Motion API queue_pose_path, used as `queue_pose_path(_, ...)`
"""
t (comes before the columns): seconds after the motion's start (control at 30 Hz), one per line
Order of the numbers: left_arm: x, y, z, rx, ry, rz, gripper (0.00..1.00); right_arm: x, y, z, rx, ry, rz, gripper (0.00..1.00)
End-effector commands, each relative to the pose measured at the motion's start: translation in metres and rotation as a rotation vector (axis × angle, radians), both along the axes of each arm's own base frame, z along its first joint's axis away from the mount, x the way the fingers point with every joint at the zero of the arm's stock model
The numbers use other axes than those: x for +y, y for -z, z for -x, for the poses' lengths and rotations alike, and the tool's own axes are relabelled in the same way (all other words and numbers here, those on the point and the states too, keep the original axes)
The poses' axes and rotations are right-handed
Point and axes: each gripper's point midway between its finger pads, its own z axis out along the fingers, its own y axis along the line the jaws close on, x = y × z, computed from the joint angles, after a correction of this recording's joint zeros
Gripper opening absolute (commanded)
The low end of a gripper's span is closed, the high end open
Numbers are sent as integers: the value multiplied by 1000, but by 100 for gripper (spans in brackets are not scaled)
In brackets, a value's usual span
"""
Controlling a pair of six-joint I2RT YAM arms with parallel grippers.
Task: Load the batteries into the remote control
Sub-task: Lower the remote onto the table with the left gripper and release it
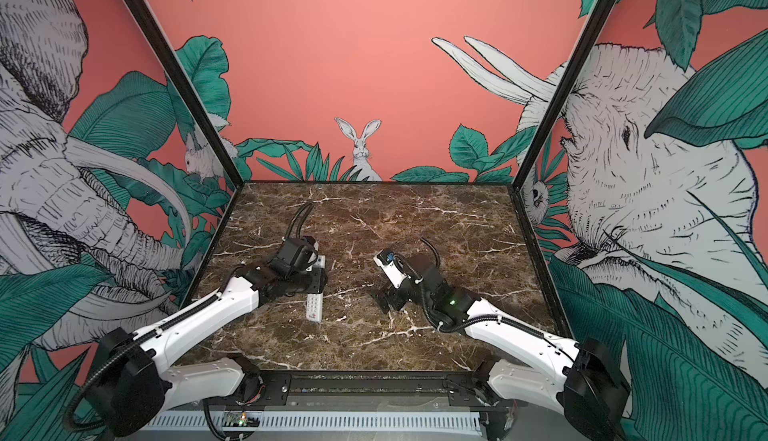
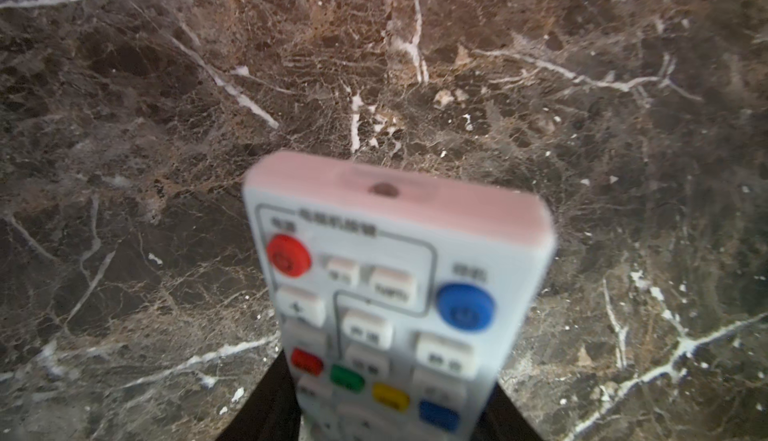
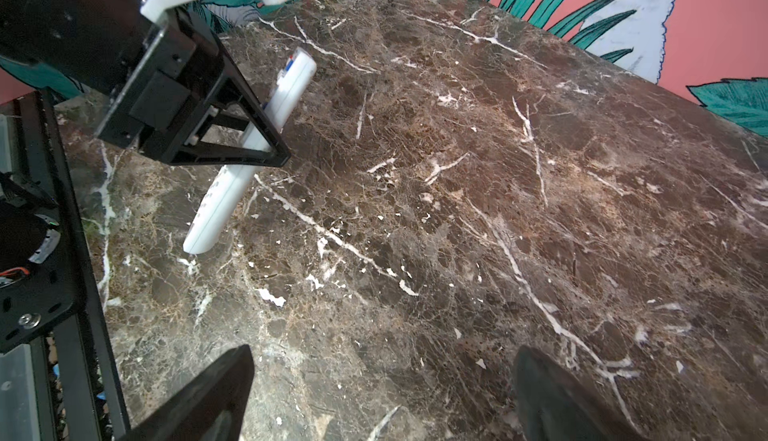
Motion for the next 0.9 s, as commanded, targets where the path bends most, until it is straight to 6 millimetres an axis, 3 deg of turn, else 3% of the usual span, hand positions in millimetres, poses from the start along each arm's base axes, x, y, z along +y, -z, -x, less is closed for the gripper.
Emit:
queue_pose_path(0.0,2,0,-7,7,-49,-52,5,-6,2,-4,-31,17,12,99)
queue_pose_path(0.57,-18,44,-15,139,-60,-178,13,-22,20,-5,-28,43,42,99)
queue_pose_path(0.87,-15,65,-20,172,-74,-243,16,-25,29,-5,-16,50,67,99)
